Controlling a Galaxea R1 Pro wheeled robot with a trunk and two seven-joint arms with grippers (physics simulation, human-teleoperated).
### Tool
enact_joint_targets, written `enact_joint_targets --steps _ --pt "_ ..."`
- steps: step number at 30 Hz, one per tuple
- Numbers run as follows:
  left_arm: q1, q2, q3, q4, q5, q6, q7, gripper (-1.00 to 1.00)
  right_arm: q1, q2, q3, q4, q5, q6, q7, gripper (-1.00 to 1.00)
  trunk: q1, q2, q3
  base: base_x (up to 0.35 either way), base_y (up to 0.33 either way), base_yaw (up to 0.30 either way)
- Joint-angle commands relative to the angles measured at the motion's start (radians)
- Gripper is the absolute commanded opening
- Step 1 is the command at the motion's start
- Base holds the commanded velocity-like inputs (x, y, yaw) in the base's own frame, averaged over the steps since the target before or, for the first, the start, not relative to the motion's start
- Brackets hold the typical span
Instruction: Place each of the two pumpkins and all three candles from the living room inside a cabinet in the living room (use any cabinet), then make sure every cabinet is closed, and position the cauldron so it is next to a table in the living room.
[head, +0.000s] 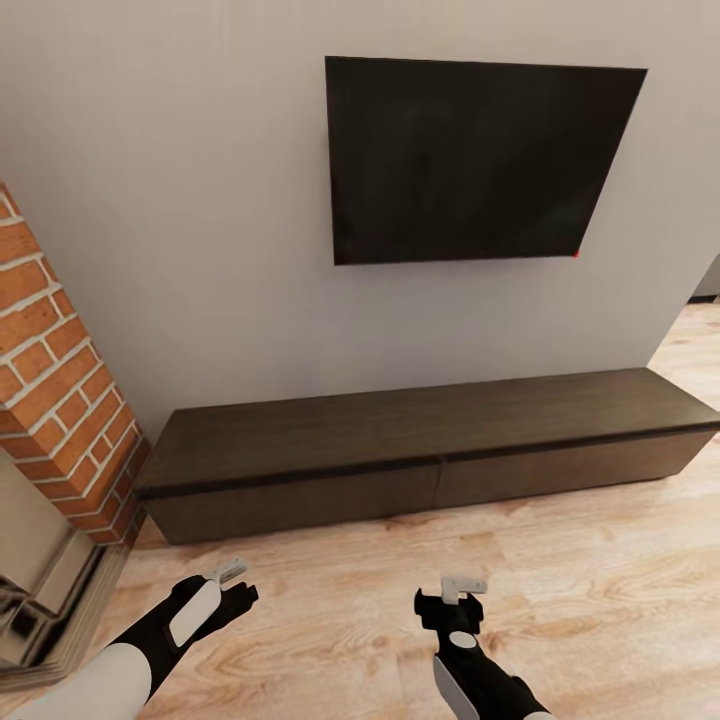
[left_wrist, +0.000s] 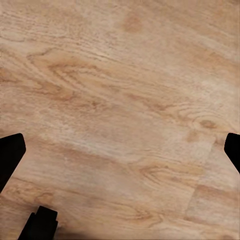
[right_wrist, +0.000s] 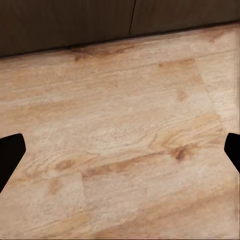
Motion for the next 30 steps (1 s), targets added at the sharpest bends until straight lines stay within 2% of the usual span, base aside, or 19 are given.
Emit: enact_joint_targets --steps 1,30 --pt "0.000 0.001 -0.008 -0.003 0.011 0.002 0.009 1.00 -0.001 0.000 0.008 0.006 -0.010 -0.006 -0.006 1.00 -0.004 0.007 0.002 0.000 0.000 0.000" --pt "0.000 0.001 -0.009 0.020 0.009 0.000 0.008 1.00 -0.001 0.002 0.009 0.027 -0.012 -0.010 -0.007 1.00 -0.115 0.210 0.093 0.000 0.000 0.000"
